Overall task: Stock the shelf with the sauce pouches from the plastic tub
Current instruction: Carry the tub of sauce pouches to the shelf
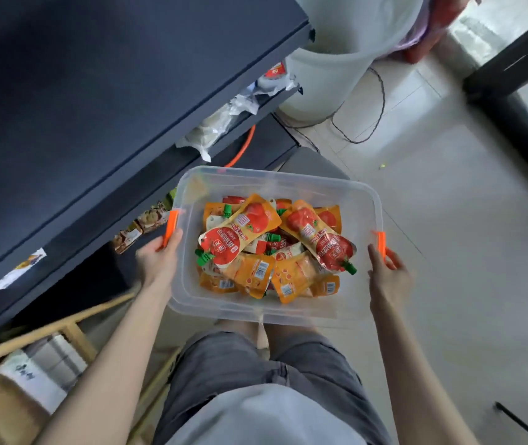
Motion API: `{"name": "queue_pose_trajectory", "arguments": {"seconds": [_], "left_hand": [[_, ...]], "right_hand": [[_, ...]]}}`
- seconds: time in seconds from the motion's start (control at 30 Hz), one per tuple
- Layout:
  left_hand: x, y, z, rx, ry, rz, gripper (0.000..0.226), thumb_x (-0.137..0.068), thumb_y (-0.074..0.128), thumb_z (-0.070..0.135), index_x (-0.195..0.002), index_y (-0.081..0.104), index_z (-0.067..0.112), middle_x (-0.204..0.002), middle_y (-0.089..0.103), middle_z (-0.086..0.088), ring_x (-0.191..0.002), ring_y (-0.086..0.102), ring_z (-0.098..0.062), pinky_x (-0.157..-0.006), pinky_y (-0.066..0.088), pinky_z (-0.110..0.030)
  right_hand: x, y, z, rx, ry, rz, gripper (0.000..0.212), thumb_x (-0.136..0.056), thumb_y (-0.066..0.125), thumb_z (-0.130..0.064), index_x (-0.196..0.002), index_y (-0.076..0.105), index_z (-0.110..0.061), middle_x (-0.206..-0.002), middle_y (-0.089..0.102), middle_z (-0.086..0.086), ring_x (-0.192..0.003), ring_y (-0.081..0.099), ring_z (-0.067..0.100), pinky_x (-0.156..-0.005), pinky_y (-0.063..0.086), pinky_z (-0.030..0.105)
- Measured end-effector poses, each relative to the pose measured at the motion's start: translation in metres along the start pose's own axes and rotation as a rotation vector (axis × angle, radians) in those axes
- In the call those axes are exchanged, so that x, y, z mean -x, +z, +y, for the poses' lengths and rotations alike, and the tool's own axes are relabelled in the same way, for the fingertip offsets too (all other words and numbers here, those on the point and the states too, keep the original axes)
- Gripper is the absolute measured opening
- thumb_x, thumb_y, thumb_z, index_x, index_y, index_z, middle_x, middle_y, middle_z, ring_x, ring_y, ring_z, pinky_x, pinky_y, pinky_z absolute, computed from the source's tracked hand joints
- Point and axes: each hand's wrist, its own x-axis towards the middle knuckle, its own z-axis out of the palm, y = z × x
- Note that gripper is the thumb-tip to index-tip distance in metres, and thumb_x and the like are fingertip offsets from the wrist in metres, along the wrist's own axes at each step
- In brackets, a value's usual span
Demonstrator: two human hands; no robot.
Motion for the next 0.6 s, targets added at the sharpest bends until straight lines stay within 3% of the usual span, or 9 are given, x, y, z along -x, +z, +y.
{"name": "queue_pose_trajectory", "arguments": {"seconds": [0.13,0.3,0.5,0.6], "left_hand": [[-0.038,0.047,0.044,-0.097,0.013,-0.116,0.028,-0.085,0.066,0.030,-0.062,0.060,0.015,-0.062,0.048,-0.002,-0.062,0.042,-0.016,-0.063,0.037,-0.029],[-0.087,0.120,0.089,-0.184,0.021,-0.224,0.020,-0.085,0.066,0.028,-0.067,0.064,0.019,-0.066,0.057,0.002,-0.066,0.052,-0.012,-0.063,0.044,-0.026],[-0.149,0.209,0.100,-0.313,0.070,-0.356,0.019,-0.086,0.064,0.029,-0.069,0.065,0.022,-0.077,0.065,-0.003,-0.075,0.058,-0.018,-0.072,0.049,-0.035],[-0.170,0.250,0.098,-0.339,0.110,-0.365,0.020,-0.088,0.062,0.031,-0.069,0.065,0.023,-0.075,0.064,-0.001,-0.072,0.056,-0.016,-0.069,0.047,-0.031]], "right_hand": [[-0.031,0.015,-0.014,-0.083,0.083,0.075,0.031,-0.082,0.071,-0.029,-0.107,0.065,-0.012,-0.097,0.065,0.013,-0.081,0.058,0.022,-0.074,0.049,0.036],[-0.073,0.039,-0.015,-0.163,0.185,0.226,0.034,-0.081,0.071,-0.027,-0.109,0.065,-0.007,-0.096,0.066,0.013,-0.081,0.057,0.021,-0.074,0.047,0.034],[-0.134,0.073,0.010,-0.263,0.266,0.367,0.038,-0.082,0.070,-0.026,-0.111,0.063,-0.004,-0.095,0.064,0.012,-0.081,0.056,0.020,-0.072,0.045,0.030],[-0.164,0.089,0.024,-0.308,0.274,0.405,0.035,-0.083,0.069,-0.025,-0.112,0.063,-0.007,-0.097,0.064,0.013,-0.078,0.056,0.016,-0.070,0.044,0.028]]}}
